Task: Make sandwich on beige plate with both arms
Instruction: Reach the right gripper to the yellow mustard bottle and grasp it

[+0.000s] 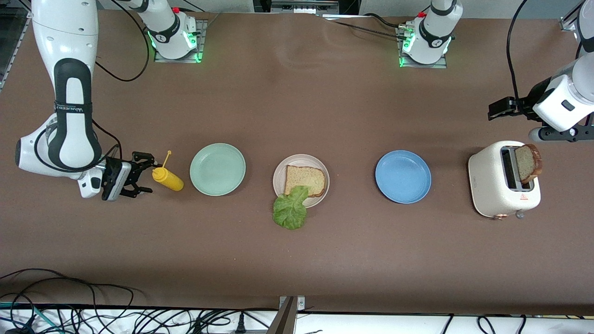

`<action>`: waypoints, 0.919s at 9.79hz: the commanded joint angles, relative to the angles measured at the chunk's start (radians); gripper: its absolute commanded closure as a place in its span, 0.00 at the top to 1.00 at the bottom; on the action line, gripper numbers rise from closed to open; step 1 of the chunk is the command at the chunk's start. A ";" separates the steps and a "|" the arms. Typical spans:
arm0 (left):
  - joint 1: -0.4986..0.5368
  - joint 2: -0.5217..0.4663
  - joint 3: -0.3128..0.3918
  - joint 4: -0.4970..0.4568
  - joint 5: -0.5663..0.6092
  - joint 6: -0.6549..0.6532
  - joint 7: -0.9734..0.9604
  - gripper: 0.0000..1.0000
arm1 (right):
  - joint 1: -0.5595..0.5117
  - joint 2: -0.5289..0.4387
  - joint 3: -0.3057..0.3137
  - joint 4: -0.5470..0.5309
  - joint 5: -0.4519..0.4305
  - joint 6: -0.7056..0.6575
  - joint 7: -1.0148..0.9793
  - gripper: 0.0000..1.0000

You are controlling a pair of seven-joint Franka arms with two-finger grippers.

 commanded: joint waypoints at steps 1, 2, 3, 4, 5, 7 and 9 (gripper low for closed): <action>0.000 -0.021 -0.008 -0.020 0.027 0.012 -0.008 1.00 | -0.013 0.023 0.005 0.011 0.044 -0.017 -0.066 1.00; 0.000 -0.022 -0.008 -0.020 0.027 0.012 -0.008 1.00 | -0.014 0.023 0.024 0.013 0.045 -0.017 -0.066 1.00; 0.000 -0.021 -0.008 -0.020 0.027 0.012 -0.008 1.00 | -0.016 0.023 0.032 0.014 0.045 -0.015 -0.066 1.00; 0.000 -0.021 -0.008 -0.019 0.030 0.012 -0.008 1.00 | -0.014 0.023 0.034 0.016 0.060 -0.015 -0.071 1.00; 0.000 -0.021 -0.006 -0.017 0.036 0.012 -0.008 1.00 | -0.014 0.026 0.044 0.016 0.079 -0.015 -0.087 1.00; 0.002 -0.022 -0.006 -0.014 0.038 0.012 -0.008 1.00 | -0.016 0.028 0.054 0.019 0.082 -0.012 -0.094 0.99; 0.000 -0.025 -0.006 -0.014 0.038 0.006 -0.008 1.00 | -0.016 0.028 0.055 0.020 0.084 -0.006 -0.095 0.97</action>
